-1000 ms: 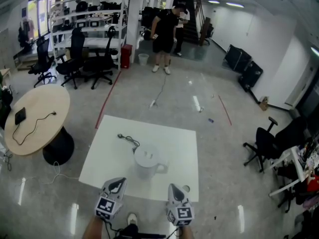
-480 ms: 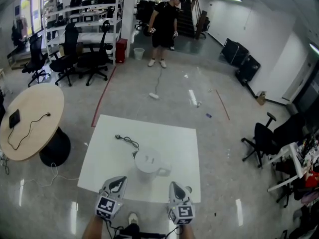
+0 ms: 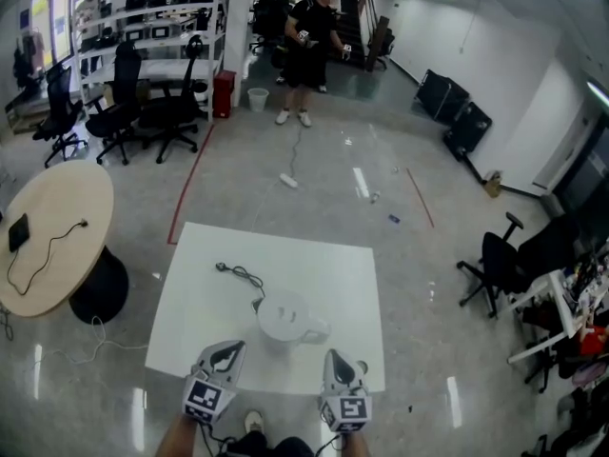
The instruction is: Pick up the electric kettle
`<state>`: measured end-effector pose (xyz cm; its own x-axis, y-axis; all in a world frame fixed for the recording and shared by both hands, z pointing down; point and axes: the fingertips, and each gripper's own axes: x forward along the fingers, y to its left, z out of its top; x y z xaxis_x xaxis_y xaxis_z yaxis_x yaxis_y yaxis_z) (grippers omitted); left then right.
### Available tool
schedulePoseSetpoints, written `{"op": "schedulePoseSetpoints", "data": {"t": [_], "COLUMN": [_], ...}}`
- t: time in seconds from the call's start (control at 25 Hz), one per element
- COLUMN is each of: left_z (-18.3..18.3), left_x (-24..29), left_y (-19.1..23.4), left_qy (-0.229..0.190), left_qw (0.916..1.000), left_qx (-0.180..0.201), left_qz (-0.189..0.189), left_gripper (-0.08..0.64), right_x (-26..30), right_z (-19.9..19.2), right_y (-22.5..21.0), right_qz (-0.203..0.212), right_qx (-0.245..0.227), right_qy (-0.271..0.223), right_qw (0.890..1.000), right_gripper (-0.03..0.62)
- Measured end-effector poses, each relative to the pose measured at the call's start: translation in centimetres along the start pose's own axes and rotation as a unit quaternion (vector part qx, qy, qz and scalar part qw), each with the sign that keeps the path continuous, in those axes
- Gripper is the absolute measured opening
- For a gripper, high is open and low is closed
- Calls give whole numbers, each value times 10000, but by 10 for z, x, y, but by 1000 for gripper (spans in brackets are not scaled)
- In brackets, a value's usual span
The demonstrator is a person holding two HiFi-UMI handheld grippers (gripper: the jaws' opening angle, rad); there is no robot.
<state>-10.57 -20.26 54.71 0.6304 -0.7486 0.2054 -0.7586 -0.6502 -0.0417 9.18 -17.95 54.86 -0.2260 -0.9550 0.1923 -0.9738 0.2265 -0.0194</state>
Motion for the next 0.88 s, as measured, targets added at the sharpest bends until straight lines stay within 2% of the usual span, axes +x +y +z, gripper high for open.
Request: {"op": "schedulePoseSetpoints", "data": {"t": [0.36, 0.88], "left_z": [-21, -50], "left_x": [18, 33], "left_y": [11, 13], "left_qy": [93, 291], "left_qw": [9999, 9995], "left_qx": [-71, 9], "left_qz": [-24, 110], "left_gripper": [6, 6], "right_x": [13, 21], "right_z": [-12, -42], "right_y": [-1, -11], "right_qz": [-36, -128], "right_qx": [-255, -321], "right_qy": [73, 192], "right_qw": [9996, 9992], "right_gripper": [5, 17]}}
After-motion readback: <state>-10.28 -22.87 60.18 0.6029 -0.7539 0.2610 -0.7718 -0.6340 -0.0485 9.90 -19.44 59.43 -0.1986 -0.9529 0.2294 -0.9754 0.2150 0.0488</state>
